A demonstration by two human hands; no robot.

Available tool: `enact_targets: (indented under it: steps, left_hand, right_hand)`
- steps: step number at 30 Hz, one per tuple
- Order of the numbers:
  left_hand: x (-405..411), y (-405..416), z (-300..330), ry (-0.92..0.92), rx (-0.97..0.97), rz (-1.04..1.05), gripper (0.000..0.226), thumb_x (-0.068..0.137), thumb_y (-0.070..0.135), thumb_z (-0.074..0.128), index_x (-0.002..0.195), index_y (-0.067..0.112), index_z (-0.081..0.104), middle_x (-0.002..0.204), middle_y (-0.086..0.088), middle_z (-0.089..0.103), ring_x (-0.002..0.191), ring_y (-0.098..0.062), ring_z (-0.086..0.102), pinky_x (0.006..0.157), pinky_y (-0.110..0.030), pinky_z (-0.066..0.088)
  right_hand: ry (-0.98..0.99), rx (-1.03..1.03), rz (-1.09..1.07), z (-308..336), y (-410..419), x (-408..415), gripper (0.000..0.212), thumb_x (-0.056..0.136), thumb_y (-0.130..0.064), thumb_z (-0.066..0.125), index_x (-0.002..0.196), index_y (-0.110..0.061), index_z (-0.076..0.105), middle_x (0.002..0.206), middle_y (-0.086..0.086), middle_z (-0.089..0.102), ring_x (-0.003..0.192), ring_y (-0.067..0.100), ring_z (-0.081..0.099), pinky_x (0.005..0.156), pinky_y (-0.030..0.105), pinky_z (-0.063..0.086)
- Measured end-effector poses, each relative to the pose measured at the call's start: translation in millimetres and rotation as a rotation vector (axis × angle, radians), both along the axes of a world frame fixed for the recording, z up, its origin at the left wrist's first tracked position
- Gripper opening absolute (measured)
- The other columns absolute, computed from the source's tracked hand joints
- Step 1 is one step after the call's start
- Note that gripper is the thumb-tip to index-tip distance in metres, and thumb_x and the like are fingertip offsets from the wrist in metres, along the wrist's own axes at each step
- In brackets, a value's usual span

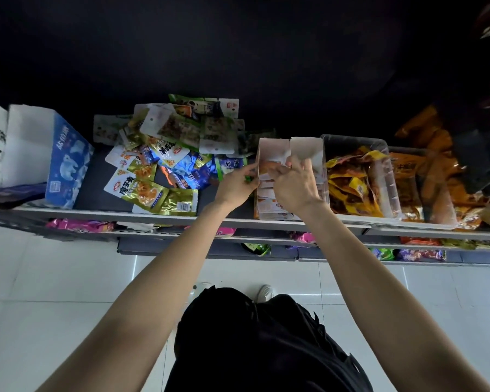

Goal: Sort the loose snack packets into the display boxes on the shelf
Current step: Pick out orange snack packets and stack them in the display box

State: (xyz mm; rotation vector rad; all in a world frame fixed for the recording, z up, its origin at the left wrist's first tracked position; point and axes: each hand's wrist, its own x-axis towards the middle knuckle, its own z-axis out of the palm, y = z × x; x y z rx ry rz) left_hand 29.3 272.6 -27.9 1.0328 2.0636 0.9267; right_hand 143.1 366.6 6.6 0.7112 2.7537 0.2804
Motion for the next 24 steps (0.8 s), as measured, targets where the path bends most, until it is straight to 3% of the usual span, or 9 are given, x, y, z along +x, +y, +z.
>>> enact_targets:
  steps: [2,4,7,10,14,17,20,24]
  left_hand:
    - [-7.4,-13.0,3.9,-0.019,0.022,-0.009,0.04,0.093,0.016,0.055,0.133,0.019,0.05,0.124,0.002,0.061,0.102,-0.013,0.062,0.092,-0.031,0.048]
    - [-20.4,-34.4,6.4,0.045,0.083,0.055,0.035,0.093,0.012,0.054,0.127,0.017,0.055,0.119,0.004,0.063,0.097,-0.007,0.06,0.088,-0.025,0.048]
    - [-54.1,-80.7,1.0,0.215,0.178,0.197,0.026,0.091,0.01,0.055,0.116,0.015,0.061,0.109,0.006,0.066,0.092,-0.003,0.059,0.083,-0.02,0.048]
    - [-99.4,-130.3,-13.1,0.42,0.086,0.215,0.024,0.089,0.012,0.059,0.113,0.015,0.062,0.107,0.003,0.067,0.094,-0.011,0.061,0.08,-0.021,0.047]
    - [-155.2,-172.9,-30.7,0.529,-0.182,0.149,0.041,0.088,0.023,0.062,0.128,0.022,0.054,0.127,-0.003,0.059,0.117,-0.027,0.051,0.094,-0.039,0.045]
    - [-178.3,-184.9,-41.7,0.579,-0.354,-0.099,0.062,0.088,0.03,0.062,0.144,0.027,0.034,0.148,0.0,0.038,0.134,-0.027,0.033,0.106,-0.045,0.033]
    - [-189.1,-183.3,-47.2,0.596,-0.48,-0.306,0.072,0.089,0.032,0.06,0.149,0.029,0.019,0.156,0.006,0.016,0.143,-0.022,0.012,0.113,-0.048,0.022]
    - [-194.9,-172.7,-47.3,0.659,-0.513,-0.461,0.081,0.087,0.035,0.062,0.15,0.029,0.012,0.158,0.008,0.007,0.145,-0.019,0.002,0.117,-0.047,0.013]
  right_hand:
    - [-0.003,-0.006,-0.022,0.7,-4.0,0.1,0.044,0.091,-0.023,0.04,0.134,-0.014,0.043,0.136,0.005,0.05,0.127,0.029,0.031,0.1,0.042,0.026]
    - [0.123,-0.017,-0.056,5.9,-11.9,1.4,0.049,0.089,-0.022,0.045,0.137,-0.012,0.04,0.138,0.01,0.047,0.129,0.032,0.033,0.102,0.046,0.026]
    - [0.449,-0.063,-0.022,12.9,-39.8,-5.0,0.047,0.08,-0.014,0.058,0.126,-0.011,0.054,0.118,0.014,0.061,0.114,0.036,0.049,0.093,0.046,0.037]
    - [0.619,-0.249,0.077,7.1,-81.6,-30.6,0.04,0.074,-0.004,0.063,0.114,-0.009,0.065,0.104,0.011,0.068,0.104,0.032,0.058,0.089,0.043,0.047]
    - [0.447,-0.535,0.015,-22.7,-123.1,-77.7,0.038,0.09,-0.01,0.049,0.127,-0.014,0.056,0.126,0.006,0.06,0.117,0.026,0.054,0.101,0.037,0.039]
    - [0.255,-0.685,-0.023,-50.7,-140.1,-108.5,0.04,0.099,-0.022,0.037,0.138,-0.019,0.044,0.143,0.001,0.045,0.128,0.023,0.044,0.105,0.036,0.032]
    - [0.083,-0.707,-0.053,-68.5,-149.4,-123.1,0.043,0.101,-0.032,0.028,0.141,-0.022,0.039,0.151,-0.002,0.033,0.136,0.018,0.033,0.108,0.037,0.026]
    - [0.043,-0.621,-0.059,-69.2,-153.6,-121.1,0.04,0.102,-0.033,0.023,0.127,-0.025,0.053,0.149,-0.002,0.034,0.136,0.016,0.032,0.107,0.038,0.027]
